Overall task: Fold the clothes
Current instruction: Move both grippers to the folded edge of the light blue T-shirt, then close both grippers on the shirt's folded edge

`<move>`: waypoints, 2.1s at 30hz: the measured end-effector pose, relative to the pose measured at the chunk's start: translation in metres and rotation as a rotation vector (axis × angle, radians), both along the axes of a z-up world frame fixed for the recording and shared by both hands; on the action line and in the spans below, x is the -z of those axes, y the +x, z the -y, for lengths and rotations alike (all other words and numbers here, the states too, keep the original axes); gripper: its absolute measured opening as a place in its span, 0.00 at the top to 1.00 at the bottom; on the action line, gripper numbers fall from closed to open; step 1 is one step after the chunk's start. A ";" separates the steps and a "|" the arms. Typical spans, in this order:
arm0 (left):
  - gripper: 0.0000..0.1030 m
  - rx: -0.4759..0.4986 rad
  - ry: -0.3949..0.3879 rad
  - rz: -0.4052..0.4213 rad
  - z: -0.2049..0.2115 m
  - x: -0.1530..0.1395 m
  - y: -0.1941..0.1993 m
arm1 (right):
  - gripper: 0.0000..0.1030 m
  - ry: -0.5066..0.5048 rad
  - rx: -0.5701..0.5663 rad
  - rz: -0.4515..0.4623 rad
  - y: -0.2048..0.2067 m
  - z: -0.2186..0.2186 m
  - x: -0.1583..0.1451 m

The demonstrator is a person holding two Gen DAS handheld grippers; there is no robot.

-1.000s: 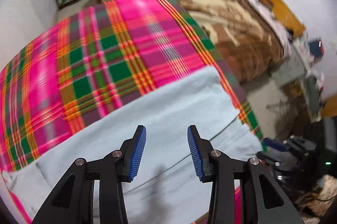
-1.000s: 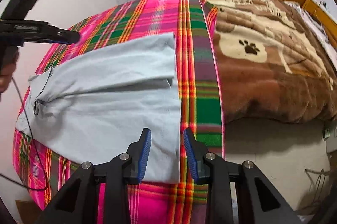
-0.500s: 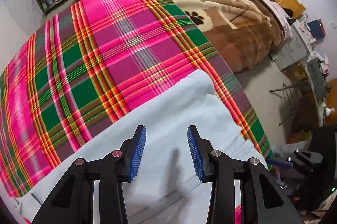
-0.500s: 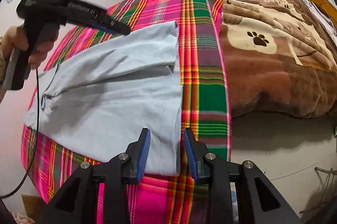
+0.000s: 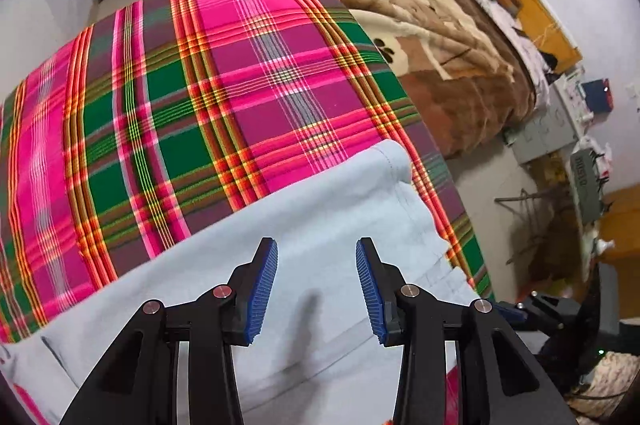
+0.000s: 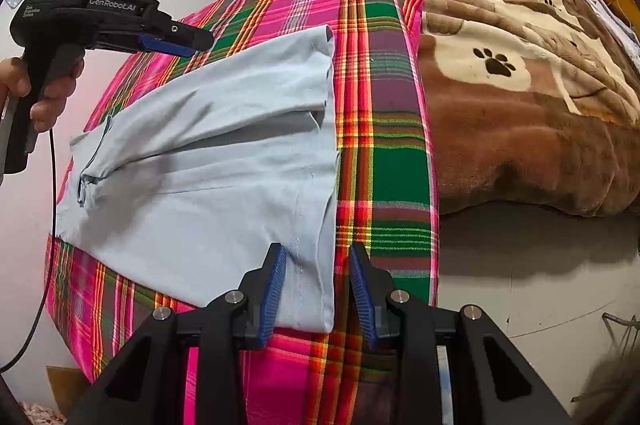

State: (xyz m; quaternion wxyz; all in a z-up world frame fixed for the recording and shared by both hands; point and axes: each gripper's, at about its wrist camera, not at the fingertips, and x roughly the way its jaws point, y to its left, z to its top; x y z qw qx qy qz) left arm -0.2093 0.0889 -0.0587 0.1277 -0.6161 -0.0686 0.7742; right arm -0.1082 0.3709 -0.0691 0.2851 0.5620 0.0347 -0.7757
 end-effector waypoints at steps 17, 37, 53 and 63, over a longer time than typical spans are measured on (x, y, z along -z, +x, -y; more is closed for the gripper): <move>0.59 -0.038 0.046 0.046 -0.013 0.009 -0.006 | 0.68 0.030 -0.011 -0.023 0.002 0.003 -0.002; 0.59 0.113 -0.070 0.008 -0.025 0.023 -0.020 | 0.68 0.026 0.005 -0.070 0.011 -0.006 -0.005; 0.59 0.272 -0.175 -0.085 -0.067 0.032 -0.040 | 0.66 0.039 0.052 -0.100 0.017 -0.005 -0.007; 0.58 0.452 -0.257 -0.079 -0.097 0.053 -0.050 | 0.66 0.032 0.066 -0.115 0.022 -0.003 -0.009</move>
